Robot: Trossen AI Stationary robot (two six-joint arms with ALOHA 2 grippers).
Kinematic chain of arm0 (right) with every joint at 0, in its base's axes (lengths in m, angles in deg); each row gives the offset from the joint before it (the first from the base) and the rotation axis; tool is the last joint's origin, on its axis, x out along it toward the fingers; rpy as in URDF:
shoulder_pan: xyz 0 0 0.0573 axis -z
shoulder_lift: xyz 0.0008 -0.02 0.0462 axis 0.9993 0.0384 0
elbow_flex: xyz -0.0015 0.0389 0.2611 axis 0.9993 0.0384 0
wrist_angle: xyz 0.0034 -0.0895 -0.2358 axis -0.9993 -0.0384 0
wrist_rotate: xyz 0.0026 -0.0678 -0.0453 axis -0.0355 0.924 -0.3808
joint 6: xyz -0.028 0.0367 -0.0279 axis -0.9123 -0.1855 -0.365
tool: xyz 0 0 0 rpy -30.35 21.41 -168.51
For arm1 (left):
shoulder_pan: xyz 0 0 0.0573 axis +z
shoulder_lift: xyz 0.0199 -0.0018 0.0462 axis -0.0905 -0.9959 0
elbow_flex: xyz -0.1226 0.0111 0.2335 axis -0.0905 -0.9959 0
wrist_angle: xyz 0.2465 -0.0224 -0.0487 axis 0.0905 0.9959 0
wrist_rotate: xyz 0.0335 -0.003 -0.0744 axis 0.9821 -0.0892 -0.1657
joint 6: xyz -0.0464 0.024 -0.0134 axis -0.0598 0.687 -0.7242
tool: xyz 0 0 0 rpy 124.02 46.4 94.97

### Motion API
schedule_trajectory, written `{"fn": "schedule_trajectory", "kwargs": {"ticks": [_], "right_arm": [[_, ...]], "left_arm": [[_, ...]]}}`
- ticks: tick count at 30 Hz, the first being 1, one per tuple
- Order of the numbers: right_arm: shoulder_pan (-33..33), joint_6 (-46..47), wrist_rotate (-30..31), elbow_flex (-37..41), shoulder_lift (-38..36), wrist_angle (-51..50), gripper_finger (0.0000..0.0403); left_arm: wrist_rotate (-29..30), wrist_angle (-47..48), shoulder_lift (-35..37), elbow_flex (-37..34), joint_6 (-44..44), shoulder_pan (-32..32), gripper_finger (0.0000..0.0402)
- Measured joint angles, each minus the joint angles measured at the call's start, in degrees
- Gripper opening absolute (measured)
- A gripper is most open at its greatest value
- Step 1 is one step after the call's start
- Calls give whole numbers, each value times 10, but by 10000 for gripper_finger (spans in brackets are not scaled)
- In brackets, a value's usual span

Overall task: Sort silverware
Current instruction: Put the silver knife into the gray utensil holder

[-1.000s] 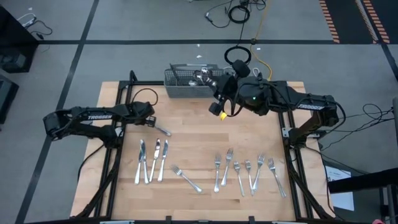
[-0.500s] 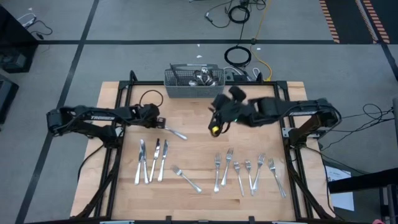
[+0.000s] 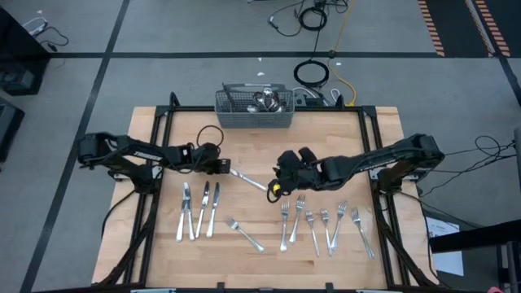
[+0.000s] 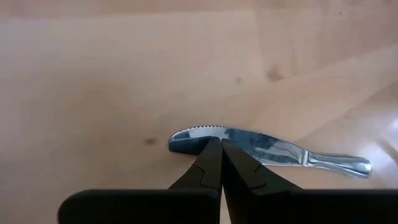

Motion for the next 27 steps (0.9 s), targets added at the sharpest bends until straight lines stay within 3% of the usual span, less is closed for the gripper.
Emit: {"fn": "schedule_trajectory", "kwargs": {"ticks": [7,12,18,27], "right_arm": [[-3,123,-54,91,7,75,43],[-4,128,-75,110,10,113,4],[-6,128,-133,111,10,140,1],[-18,161,-168,110,51,135,0]], "left_arm": [[-3,-11,-36,47,-12,-16,8],[4,-19,-82,103,17,-13,8],[-33,-21,-137,147,49,-12,8],[-55,-15,-100,154,64,12,8]]}}
